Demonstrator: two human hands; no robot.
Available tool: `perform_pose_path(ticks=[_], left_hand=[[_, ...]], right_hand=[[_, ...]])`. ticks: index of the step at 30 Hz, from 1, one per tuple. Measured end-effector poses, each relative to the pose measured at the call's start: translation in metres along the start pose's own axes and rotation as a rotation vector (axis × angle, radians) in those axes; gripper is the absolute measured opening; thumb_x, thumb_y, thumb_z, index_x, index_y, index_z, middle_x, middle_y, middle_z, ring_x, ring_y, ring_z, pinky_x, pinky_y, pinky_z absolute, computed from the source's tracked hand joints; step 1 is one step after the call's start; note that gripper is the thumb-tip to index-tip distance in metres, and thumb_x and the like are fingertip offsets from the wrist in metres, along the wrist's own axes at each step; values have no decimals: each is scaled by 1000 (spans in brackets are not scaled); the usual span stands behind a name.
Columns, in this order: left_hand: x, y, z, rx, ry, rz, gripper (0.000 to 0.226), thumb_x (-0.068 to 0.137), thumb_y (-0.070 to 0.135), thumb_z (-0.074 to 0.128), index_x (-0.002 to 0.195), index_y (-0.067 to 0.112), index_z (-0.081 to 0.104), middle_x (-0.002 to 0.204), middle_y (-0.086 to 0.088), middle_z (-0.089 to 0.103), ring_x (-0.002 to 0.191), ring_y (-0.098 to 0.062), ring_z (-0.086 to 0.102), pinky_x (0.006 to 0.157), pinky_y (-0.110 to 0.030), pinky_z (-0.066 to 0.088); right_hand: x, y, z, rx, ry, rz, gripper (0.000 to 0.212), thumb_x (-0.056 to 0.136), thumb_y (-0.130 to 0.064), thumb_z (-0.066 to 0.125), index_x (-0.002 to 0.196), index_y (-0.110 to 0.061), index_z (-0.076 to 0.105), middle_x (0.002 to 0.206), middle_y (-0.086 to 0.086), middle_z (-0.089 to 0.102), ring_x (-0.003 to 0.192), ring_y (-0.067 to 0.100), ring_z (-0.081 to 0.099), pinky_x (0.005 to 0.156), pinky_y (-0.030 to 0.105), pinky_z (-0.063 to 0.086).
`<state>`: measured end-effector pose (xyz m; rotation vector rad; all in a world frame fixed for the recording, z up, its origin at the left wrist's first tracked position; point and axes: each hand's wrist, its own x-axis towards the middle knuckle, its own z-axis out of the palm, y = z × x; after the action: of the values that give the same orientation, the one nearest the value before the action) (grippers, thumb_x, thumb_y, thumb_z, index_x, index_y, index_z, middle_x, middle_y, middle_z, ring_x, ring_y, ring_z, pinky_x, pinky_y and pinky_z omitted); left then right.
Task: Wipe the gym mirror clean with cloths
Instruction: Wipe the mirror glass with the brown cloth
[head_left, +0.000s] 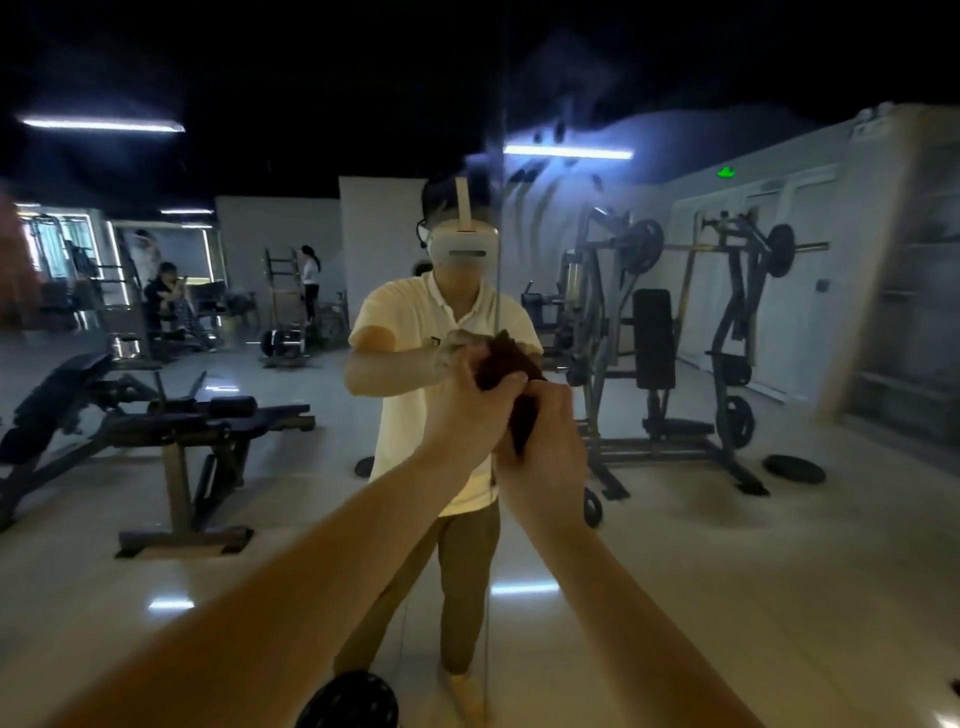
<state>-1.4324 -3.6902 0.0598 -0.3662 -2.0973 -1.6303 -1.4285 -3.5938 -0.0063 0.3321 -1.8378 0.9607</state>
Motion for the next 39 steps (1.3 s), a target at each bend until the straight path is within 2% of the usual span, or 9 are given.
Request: perform_pose_path(ticks=[5, 9, 12, 17, 23, 30, 34, 37, 39], left_hand=[[1, 11, 10, 504, 127, 318, 36, 97, 4, 60, 131, 16, 55, 130, -4, 56, 110, -13, 52, 82, -14, 35], [18, 35, -14, 697, 70, 592, 32, 102, 9, 54, 133, 13, 51, 135, -7, 55, 119, -19, 52, 105, -28, 39], [52, 84, -20, 732, 47, 719, 33, 105, 18, 53, 136, 14, 48, 134, -11, 56, 121, -20, 54, 103, -32, 42], [116, 175, -20, 914, 211, 914, 40, 94, 27, 47, 128, 6, 53, 134, -16, 52, 121, -28, 53, 106, -36, 43], [136, 136, 5, 1150, 336, 1069, 46, 86, 19, 74, 128, 3, 63, 135, -20, 57, 123, -37, 52, 104, -49, 48], [76, 1, 21, 1381, -50, 1305, 72, 70, 11, 85, 138, 10, 63, 144, -13, 58, 135, -31, 44, 118, -43, 36], [83, 20, 2, 1607, -287, 1518, 70, 79, 16, 80, 144, 15, 56, 144, -11, 57, 129, -31, 55, 111, -49, 47], [133, 78, -10, 1445, 4, 1515, 45, 93, 24, 66, 136, 28, 55, 129, 0, 56, 119, -23, 54, 109, -51, 46], [160, 121, -15, 1394, 274, 1395, 55, 86, 25, 74, 138, 27, 56, 131, -10, 54, 120, -31, 52, 109, -49, 39]], right_hand=[[8, 34, -38, 48, -138, -88, 37, 99, -9, 61, 130, -26, 51, 119, -2, 64, 85, 2, 62, 76, 17, 54], [45, 58, -82, -24, -61, -160, 44, 97, -2, 62, 124, -32, 45, 126, 7, 62, 100, 7, 63, 83, 7, 41], [70, 60, -97, -70, -98, -229, 37, 99, -7, 57, 131, -25, 53, 141, -1, 55, 122, 13, 57, 96, 9, 40], [104, 69, -107, -390, -129, -262, 75, 98, -23, 61, 162, -22, 21, 166, 4, 23, 153, 22, 24, 122, 47, 31], [105, 90, -104, -559, -217, -259, 79, 104, -35, 48, 163, -22, -3, 173, 8, -4, 159, 27, -4, 126, 53, 18], [102, 100, -101, -632, -276, -256, 80, 94, -41, 31, 165, -17, 4, 172, 9, -10, 158, 26, -13, 127, 51, 6], [102, 97, -101, -639, -247, -258, 86, 92, -30, 51, 165, -16, 8, 173, 9, -4, 159, 27, -7, 126, 56, 17], [99, 95, -101, -650, -230, -248, 100, 91, -26, 66, 165, -19, -1, 173, 5, -10, 159, 24, -9, 126, 53, 16], [98, 93, -101, -680, -227, -227, 108, 90, -26, 69, 164, -22, -9, 172, 4, -14, 159, 23, -10, 127, 51, 14]])
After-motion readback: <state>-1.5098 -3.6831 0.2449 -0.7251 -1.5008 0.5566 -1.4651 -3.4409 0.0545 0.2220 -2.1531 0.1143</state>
